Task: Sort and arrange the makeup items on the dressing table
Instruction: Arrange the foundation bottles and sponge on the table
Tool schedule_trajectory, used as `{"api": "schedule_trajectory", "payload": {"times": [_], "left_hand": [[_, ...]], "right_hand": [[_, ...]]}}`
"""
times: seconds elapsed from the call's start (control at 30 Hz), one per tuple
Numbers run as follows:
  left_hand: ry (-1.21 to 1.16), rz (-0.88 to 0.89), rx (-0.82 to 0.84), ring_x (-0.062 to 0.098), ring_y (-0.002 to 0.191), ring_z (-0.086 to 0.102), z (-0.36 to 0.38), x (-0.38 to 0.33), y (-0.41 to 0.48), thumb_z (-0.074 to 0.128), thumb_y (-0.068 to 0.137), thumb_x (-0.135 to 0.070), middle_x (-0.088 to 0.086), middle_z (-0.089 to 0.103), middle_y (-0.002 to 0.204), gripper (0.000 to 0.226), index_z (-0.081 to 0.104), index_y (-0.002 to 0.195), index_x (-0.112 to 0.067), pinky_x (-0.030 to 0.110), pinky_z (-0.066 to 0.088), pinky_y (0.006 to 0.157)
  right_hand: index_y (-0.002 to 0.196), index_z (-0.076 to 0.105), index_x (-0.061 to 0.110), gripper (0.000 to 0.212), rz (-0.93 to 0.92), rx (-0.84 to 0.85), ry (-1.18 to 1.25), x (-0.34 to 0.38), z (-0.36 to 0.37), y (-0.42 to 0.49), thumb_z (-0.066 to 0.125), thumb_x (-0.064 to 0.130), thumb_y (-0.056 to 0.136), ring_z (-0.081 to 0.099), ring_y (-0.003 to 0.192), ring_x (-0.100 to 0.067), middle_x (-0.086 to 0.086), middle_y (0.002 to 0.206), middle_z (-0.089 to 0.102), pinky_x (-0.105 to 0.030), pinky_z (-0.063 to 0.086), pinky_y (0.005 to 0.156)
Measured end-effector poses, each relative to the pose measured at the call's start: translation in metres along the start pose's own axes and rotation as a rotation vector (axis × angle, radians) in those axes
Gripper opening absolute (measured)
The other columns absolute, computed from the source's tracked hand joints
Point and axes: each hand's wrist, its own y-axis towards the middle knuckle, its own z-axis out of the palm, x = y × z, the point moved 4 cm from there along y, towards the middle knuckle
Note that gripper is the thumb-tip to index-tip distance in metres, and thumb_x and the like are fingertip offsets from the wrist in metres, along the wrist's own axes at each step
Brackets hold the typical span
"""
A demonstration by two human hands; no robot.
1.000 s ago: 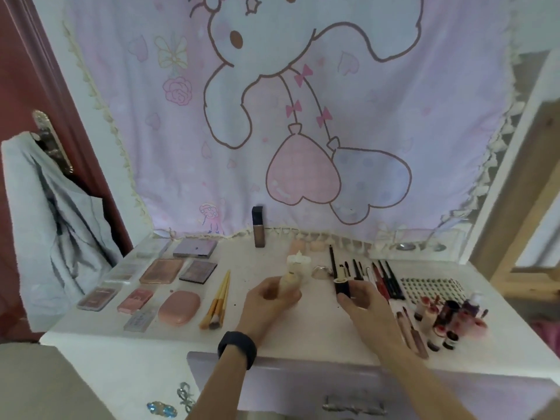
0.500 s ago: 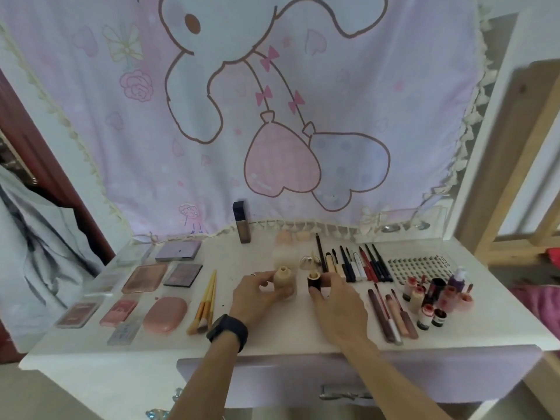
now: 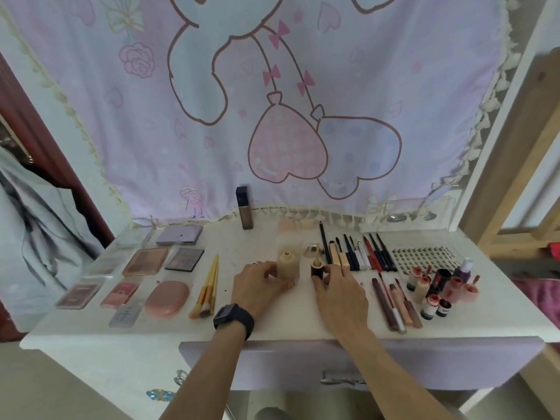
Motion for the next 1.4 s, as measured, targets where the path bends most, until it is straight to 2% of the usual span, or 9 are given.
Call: {"api": "schedule_trajectory", "payload": {"times": [0.13, 0.27, 0.43, 0.53, 0.63, 0.9, 1.13, 1.3, 1.4], "left_hand": [[0.044, 0.020, 0.003, -0.001, 0.074, 0.050, 0.002, 0.000, 0.001, 0.073, 0.078, -0.058, -0.020, 0.054, 0.078, 0.038, 0.072, 0.104, -0.030, 0.022, 0.036, 0.064], [0.103, 0.020, 0.035, 0.010, 0.082, 0.049, 0.004, -0.001, 0.002, 0.071, 0.080, -0.058, -0.019, 0.050, 0.079, 0.037, 0.072, 0.103, -0.029, 0.036, 0.044, 0.080], [0.130, 0.010, 0.057, 0.017, 0.092, 0.050, 0.004, -0.003, 0.000, 0.067, 0.081, -0.060, -0.016, 0.052, 0.083, 0.036, 0.070, 0.098, -0.029, 0.039, 0.044, 0.086], [0.136, 0.001, 0.070, 0.019, 0.094, 0.052, 0.003, -0.004, 0.000, 0.067, 0.081, -0.060, -0.012, 0.055, 0.086, 0.036, 0.070, 0.099, -0.029, 0.041, 0.046, 0.087], [0.157, 0.000, 0.076, 0.019, 0.093, 0.052, 0.003, -0.006, 0.000, 0.067, 0.081, -0.060, -0.012, 0.052, 0.084, 0.036, 0.070, 0.097, -0.028, 0.039, 0.046, 0.084], [0.217, -0.014, 0.109, 0.018, 0.094, 0.052, 0.004, -0.007, -0.001, 0.062, 0.082, -0.063, -0.011, 0.052, 0.090, 0.039, 0.067, 0.100, -0.029, 0.038, 0.047, 0.084], [0.183, 0.011, 0.206, 0.009, 0.105, 0.050, -0.011, 0.006, 0.007, 0.075, 0.081, -0.045, -0.010, 0.057, 0.112, 0.055, 0.057, 0.130, -0.028, 0.019, 0.036, 0.084], [0.166, 0.018, 0.045, 0.016, 0.107, 0.056, -0.051, 0.011, 0.032, 0.074, 0.085, -0.030, -0.007, 0.056, 0.108, 0.047, 0.057, 0.128, -0.024, 0.024, 0.042, 0.089], [0.065, -0.095, -0.047, 0.019, 0.109, 0.056, -0.066, 0.010, 0.057, 0.076, 0.085, -0.026, 0.002, 0.058, 0.124, 0.058, 0.050, 0.136, -0.021, 0.031, 0.047, 0.093]], "right_hand": [[0.120, 0.061, 0.017, 0.030, 0.000, -0.003, -0.002, -0.001, 0.002, 0.001, 0.057, 0.039, 0.100, 0.063, 0.095, -0.021, 0.001, 0.115, 0.063, -0.026, 0.040, 0.073], [0.116, 0.062, 0.017, 0.028, -0.008, -0.017, -0.014, -0.002, 0.003, -0.001, 0.058, 0.039, 0.099, 0.062, 0.091, -0.019, 0.001, 0.111, 0.064, -0.026, 0.040, 0.070], [0.108, 0.060, 0.020, 0.034, 0.011, 0.009, -0.053, -0.001, 0.004, 0.002, 0.056, 0.051, 0.096, 0.048, 0.080, -0.014, 0.003, 0.106, 0.060, -0.030, 0.038, 0.068], [0.109, 0.060, 0.020, 0.033, 0.009, 0.013, -0.074, 0.001, 0.002, 0.002, 0.054, 0.050, 0.098, 0.053, 0.082, -0.016, 0.003, 0.108, 0.061, -0.031, 0.038, 0.068], [0.113, 0.060, 0.018, 0.032, 0.003, 0.009, -0.072, 0.001, 0.001, 0.001, 0.053, 0.046, 0.099, 0.062, 0.092, -0.021, 0.001, 0.113, 0.062, -0.030, 0.040, 0.069], [0.113, 0.062, 0.018, 0.032, 0.003, 0.036, -0.061, 0.001, 0.000, 0.001, 0.054, 0.045, 0.099, 0.060, 0.093, -0.019, 0.000, 0.114, 0.062, -0.028, 0.040, 0.071], [0.134, 0.052, 0.013, 0.051, -0.061, 0.046, -0.021, -0.011, -0.004, -0.012, 0.064, 0.040, 0.093, 0.058, 0.107, -0.020, -0.002, 0.123, 0.059, -0.031, 0.046, 0.092], [0.101, 0.073, 0.009, 0.025, -0.330, -0.117, -0.221, -0.024, -0.006, -0.032, 0.072, 0.029, 0.086, 0.063, 0.092, -0.027, -0.007, 0.098, 0.070, -0.039, 0.053, 0.085], [0.100, 0.073, 0.009, 0.023, -0.367, -0.136, -0.203, -0.021, -0.005, -0.033, 0.072, 0.028, 0.087, 0.064, 0.096, -0.026, -0.007, 0.101, 0.071, -0.037, 0.054, 0.083]]}}
